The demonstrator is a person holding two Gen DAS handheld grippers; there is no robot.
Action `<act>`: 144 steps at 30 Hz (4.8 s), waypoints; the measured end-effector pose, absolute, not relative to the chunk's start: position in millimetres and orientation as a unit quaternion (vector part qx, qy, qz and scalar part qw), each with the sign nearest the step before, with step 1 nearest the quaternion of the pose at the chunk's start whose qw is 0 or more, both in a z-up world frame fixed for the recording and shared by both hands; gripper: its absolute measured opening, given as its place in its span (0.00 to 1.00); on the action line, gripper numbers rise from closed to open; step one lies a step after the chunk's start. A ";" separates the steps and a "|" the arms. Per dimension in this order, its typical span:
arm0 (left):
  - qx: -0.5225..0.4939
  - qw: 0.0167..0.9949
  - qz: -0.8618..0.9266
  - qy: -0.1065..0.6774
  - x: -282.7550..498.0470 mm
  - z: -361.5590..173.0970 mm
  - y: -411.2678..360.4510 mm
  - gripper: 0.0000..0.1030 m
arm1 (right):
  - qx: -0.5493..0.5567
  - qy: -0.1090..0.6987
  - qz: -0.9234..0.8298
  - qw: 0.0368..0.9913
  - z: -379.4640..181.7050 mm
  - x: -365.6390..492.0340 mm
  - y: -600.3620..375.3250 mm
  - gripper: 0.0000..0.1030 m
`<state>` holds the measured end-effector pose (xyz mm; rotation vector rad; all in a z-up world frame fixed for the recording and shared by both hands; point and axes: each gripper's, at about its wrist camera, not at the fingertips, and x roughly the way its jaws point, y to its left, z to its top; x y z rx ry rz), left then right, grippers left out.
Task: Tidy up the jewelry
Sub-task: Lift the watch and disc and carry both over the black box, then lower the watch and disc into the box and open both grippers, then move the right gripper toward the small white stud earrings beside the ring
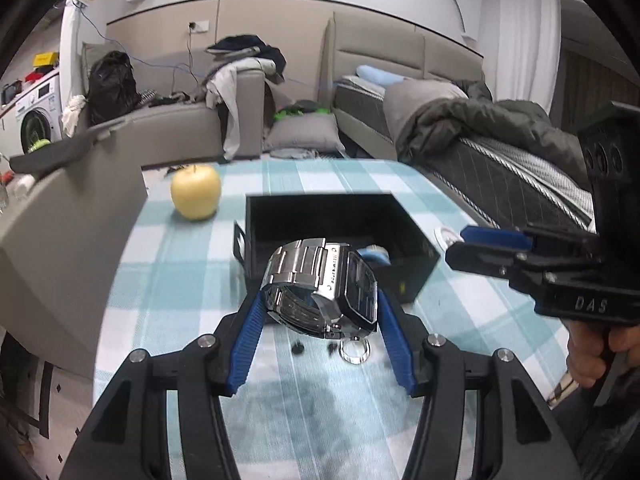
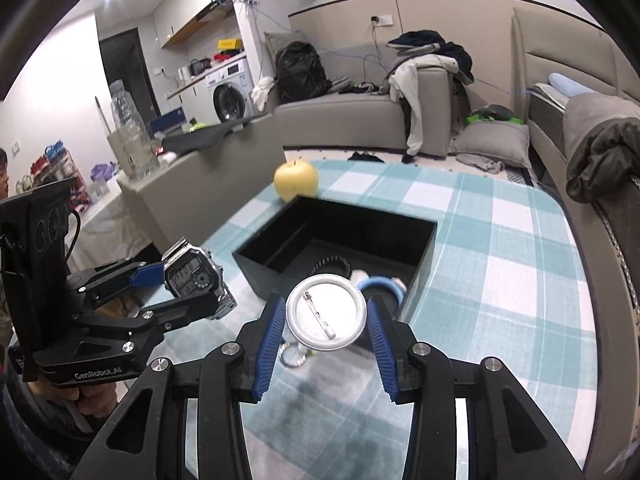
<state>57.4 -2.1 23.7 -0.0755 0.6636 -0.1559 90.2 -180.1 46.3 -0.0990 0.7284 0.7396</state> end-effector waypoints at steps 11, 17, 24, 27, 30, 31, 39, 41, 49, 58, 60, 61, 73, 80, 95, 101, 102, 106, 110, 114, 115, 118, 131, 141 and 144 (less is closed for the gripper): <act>-0.041 0.953 -0.070 0.292 81.6 48.7 6.0 0.50 | -0.039 0.319 0.362 0.875 71.3 114.2 -175.6 0.40; -0.025 0.959 -0.073 0.272 106.6 58.3 3.6 0.50 | -0.041 0.308 0.355 0.882 78.9 135.2 -174.1 0.40; -0.050 0.958 -0.072 0.273 127.4 30.7 7.5 0.50 | -0.027 0.323 0.348 0.880 63.0 153.5 -177.9 0.40; -0.045 0.954 -0.062 0.289 133.5 18.2 6.5 0.50 | -0.016 0.341 0.342 0.876 55.3 163.1 -178.1 0.40; -0.043 0.952 -0.052 0.297 134.3 9.9 6.3 0.50 | -0.016 0.351 0.339 0.872 49.0 169.5 -173.0 0.40; -0.041 0.953 -0.050 0.297 133.1 7.8 6.5 0.50 | -0.018 0.354 0.340 0.871 47.0 170.8 -171.3 0.40; -0.050 0.951 -0.036 0.304 136.2 1.0 8.3 0.50 | -0.033 0.384 0.337 0.859 28.4 179.1 -152.9 0.40; -0.048 0.951 -0.037 0.304 136.5 0.8 6.5 0.50 | -0.040 0.386 0.338 0.857 25.8 179.0 -148.2 0.40; -0.046 0.951 -0.036 0.302 137.7 -2.2 4.9 0.50 | -0.061 0.400 0.331 0.852 15.1 180.8 -135.2 0.40; -0.056 0.954 -0.023 0.295 139.1 -3.0 8.7 0.50 | -0.062 0.412 0.304 0.857 10.3 187.7 -131.6 0.40; -0.047 0.955 -0.020 0.293 139.3 -4.3 5.9 0.50 | -0.063 0.416 0.300 0.856 8.2 189.6 -132.1 0.40; -0.045 0.955 -0.019 0.293 139.1 -5.1 5.2 0.50 | -0.065 0.417 0.297 0.857 7.2 190.2 -132.9 0.40; -0.043 0.958 -0.010 0.282 136.9 -8.2 3.5 0.50 | -0.066 0.419 0.296 0.856 6.7 190.4 -133.4 0.40; -0.047 0.961 -0.001 0.272 134.4 -9.4 1.4 0.50 | -0.058 0.423 0.298 0.854 6.9 192.7 -134.1 0.40; -0.067 0.958 -0.017 0.278 131.8 -5.5 8.3 0.51 | -0.083 0.379 0.323 0.863 12.6 172.8 -139.1 0.69; -0.084 0.956 -0.030 0.281 124.4 4.9 7.7 0.61 | -0.069 0.355 0.328 0.872 26.1 163.9 -154.2 0.92; -0.084 0.955 -0.032 0.284 123.1 6.7 6.7 0.73 | -0.065 0.352 0.327 0.875 28.4 162.4 -157.1 0.94; -0.083 0.957 -0.023 0.278 113.0 10.9 7.1 0.94 | -0.056 0.339 0.314 0.885 36.2 156.4 -172.8 1.00; -0.070 0.959 -0.022 0.274 96.8 17.1 6.7 0.99 | -0.050 0.340 0.300 0.890 39.3 150.0 -188.4 1.00; -0.053 0.960 -0.012 0.274 78.3 21.2 6.6 0.99 | -0.048 0.346 0.291 0.891 40.4 141.9 -199.0 1.00; -0.051 0.960 -0.010 0.274 73.6 22.1 7.7 0.99 | -0.050 0.350 0.289 0.890 39.7 139.1 -200.8 1.00; -0.054 0.960 -0.010 0.276 66.6 23.5 11.1 0.99 | -0.042 0.365 0.289 0.884 37.0 130.6 -205.8 1.00; -0.080 0.945 0.013 0.316 55.3 1.3 27.6 0.99 | -0.056 0.372 0.286 0.881 27.3 97.5 -209.2 1.00; -0.069 0.933 0.010 0.354 53.9 -21.1 28.9 0.99 | -0.060 0.411 0.263 0.871 -6.2 111.2 -210.0 1.00; -0.056 0.929 0.005 0.366 54.1 -26.5 29.0 0.99 | -0.061 0.423 0.292 0.856 -8.4 111.2 -201.7 1.00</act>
